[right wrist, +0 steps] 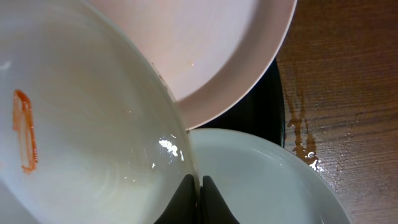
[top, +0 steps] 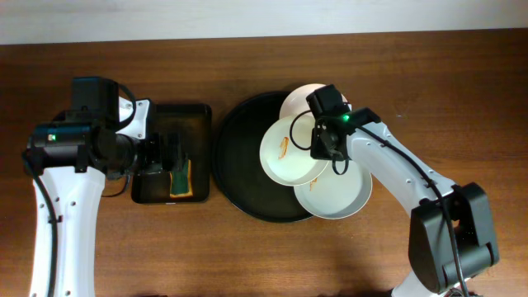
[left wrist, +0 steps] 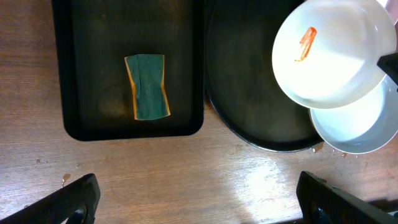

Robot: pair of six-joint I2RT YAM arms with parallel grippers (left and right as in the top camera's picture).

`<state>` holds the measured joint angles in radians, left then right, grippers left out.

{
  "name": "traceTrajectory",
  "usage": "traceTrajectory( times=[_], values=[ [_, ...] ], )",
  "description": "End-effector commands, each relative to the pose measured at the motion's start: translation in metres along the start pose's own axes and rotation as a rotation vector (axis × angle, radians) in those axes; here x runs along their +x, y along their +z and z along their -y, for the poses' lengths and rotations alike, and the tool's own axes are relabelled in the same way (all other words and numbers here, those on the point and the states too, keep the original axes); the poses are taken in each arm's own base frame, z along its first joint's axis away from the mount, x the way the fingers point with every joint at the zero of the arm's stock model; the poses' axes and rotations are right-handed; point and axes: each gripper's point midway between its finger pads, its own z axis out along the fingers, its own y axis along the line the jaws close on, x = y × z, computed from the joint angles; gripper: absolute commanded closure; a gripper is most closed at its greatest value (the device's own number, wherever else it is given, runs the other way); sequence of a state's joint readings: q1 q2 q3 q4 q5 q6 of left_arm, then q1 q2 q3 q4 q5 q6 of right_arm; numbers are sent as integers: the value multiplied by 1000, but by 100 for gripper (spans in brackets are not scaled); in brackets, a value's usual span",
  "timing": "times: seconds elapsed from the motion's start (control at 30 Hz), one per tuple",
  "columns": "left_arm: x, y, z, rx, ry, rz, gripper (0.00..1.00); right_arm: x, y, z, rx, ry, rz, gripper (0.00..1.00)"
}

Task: Clean dirty plates on tray and stack at the side
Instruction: 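Reach the right gripper to the white plate's rim on the round tray, then grip the white plate rim with the right gripper and tilt it up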

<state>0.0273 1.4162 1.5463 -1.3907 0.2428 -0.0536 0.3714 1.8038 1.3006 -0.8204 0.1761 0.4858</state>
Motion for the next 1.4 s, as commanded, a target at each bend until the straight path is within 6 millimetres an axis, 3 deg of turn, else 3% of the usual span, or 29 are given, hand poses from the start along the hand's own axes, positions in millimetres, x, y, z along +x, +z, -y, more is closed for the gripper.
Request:
traceTrajectory(
  times=[0.0,0.1,0.23,0.3,0.5,0.57,0.7,1.03,1.2,1.37],
  values=[
    [0,-2,1,-2,-9,7,1,8,15,9,48,-10,-29,86],
    [0,-2,1,-2,-9,7,1,6,15,8,43,-8,-22,75],
    [0,-2,1,-2,-9,7,1,9,15,4,10,-3,-40,42],
    [0,-2,1,-2,-9,7,1,13,15,-5,-72,18,-85,32],
    [0,-2,1,-2,-9,8,1,16,-1,-34,-489,42,-224,31],
    [0,-2,1,-2,-9,8,1,14,-5,-34,-545,44,-232,32],
    [0,-2,1,-2,-9,8,1,14,-5,-38,-540,25,-222,35],
    [0,-2,1,-2,-9,8,1,26,20,-52,-316,-39,-119,37],
    [0,-2,1,-2,-9,7,1,22,22,-68,-343,-51,-62,48],
    [0,-2,1,-2,-9,7,1,22,30,-58,-256,-8,-29,49]
  ],
)
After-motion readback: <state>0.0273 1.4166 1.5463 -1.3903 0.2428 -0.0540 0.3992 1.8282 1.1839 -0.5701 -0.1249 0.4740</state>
